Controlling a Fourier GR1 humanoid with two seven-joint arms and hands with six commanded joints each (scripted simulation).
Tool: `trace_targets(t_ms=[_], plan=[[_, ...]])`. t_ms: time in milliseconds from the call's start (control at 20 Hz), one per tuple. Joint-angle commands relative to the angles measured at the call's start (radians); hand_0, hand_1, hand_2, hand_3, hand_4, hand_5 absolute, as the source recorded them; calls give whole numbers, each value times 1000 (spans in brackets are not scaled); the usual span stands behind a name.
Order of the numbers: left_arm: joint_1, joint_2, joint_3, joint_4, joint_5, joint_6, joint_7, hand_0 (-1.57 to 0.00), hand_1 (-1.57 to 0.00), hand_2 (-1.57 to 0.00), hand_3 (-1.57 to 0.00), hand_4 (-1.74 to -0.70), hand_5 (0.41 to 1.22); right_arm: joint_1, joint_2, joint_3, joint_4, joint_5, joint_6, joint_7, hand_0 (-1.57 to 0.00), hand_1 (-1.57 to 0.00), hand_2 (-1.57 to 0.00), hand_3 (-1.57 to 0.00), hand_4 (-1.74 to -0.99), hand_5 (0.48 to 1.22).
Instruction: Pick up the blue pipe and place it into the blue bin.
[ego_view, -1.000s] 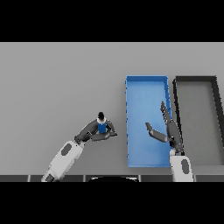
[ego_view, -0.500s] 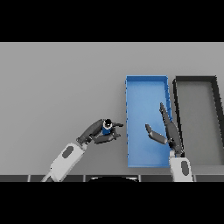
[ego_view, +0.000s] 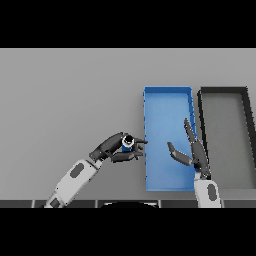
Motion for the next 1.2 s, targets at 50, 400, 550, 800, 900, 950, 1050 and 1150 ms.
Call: trace_targets(t_ms=[50, 400, 550, 800, 900, 950, 1050, 1150], plan=[[-3, -6, -4, -7, 1, 0, 14, -1567, -1567, -1568, -1441, -1728, 1219, 0, 8, 0, 2, -15, 8, 13, 1, 1, 1, 1, -1184, 629], [1, -9, -9, 2, -11, 0, 15, -1570, -1570, -1570, -1442, -1730, 1220, -17, 8, -9, 18, -33, 16, 16, 1, 1, 1, 1, -1207, 619], [7, -5, -11, 0, -14, -2, 18, -1571, -1571, -1571, -1438, -1731, 1221, -19, 7, 0, -24, -75, 55, -5, 1, 1, 1, 1, -1195, 610], [9, 8, -2, 0, -11, -12, 9, -1571, -1571, -1571, -1440, -1730, 1221, -79, -110, -12, -158, -332, 258, 129, 1, 1, 1, 1, -1232, 550], [7, -6, -13, -16, -10, -9, 21, -1571, -1571, -1571, -1440, -1731, 1221, -117, -155, 18, -221, -373, 305, 190, 1, 1, 1, 1, -1260, 523], [3, -1, -3, -6, -5, -13, 21, -1571, -1571, -1571, -1440, -1731, 1221, -142, -169, 39, -251, -378, 317, 219, 1, 1, 1, 1, -1274, 518], [-5, -3, 3, 7, -6, -15, 27, -1571, -1571, -1571, -1439, -1731, 1221, -207, -193, 65, -279, -423, 348, 272, 1, 1, 1, 1, -1297, 523], [-13, -7, 4, 14, -13, -12, 32, -1571, -1571, -1571, -1438, -1732, 1221, -266, -202, 98, -299, -452, 366, 329, 1, 1, 1, 1, -1301, 520]])
